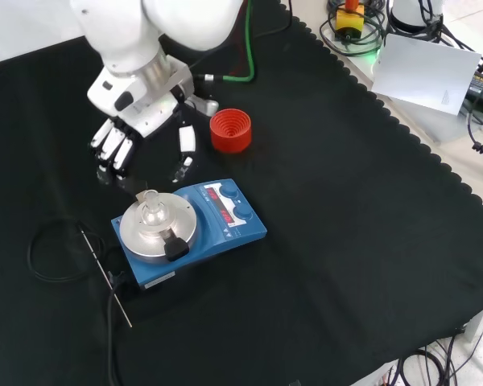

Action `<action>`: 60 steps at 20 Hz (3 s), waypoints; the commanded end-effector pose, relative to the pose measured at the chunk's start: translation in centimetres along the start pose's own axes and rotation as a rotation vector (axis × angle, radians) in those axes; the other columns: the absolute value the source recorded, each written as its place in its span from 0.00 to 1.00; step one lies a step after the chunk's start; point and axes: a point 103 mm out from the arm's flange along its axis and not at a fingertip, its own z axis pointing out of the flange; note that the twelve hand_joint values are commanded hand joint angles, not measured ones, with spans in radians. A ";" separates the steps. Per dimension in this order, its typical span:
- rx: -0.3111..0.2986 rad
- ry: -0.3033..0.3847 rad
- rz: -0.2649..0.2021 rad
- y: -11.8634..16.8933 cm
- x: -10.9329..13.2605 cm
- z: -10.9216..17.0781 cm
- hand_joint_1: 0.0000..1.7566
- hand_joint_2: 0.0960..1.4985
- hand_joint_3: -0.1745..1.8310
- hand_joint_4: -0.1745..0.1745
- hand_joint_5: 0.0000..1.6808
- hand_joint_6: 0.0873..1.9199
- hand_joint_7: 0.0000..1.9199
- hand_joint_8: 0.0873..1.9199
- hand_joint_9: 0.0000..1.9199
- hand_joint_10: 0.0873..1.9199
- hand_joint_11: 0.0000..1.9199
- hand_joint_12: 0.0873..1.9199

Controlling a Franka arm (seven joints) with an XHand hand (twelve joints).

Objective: Turn on the heater.

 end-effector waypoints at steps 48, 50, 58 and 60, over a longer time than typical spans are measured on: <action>0.453 -0.056 0.072 -17.4 7.2 9.5 0.77 0.44 0.50 0.20 0.15 0.24 0.75 0.84 0.81 0.80 0.61 0.59; 0.462 -0.057 0.067 -17.1 7.3 9.6 0.78 0.43 0.52 0.21 0.14 0.24 0.75 0.84 0.81 0.80 0.60 0.61; 0.513 -0.058 0.056 -16.7 7.6 10.7 0.78 0.42 0.55 0.24 0.12 0.21 0.76 0.85 0.81 0.81 0.59 0.62; 0.520 -0.059 0.056 -16.7 7.6 11.0 0.78 0.42 0.55 0.24 0.12 0.20 0.76 0.85 0.81 0.81 0.59 0.62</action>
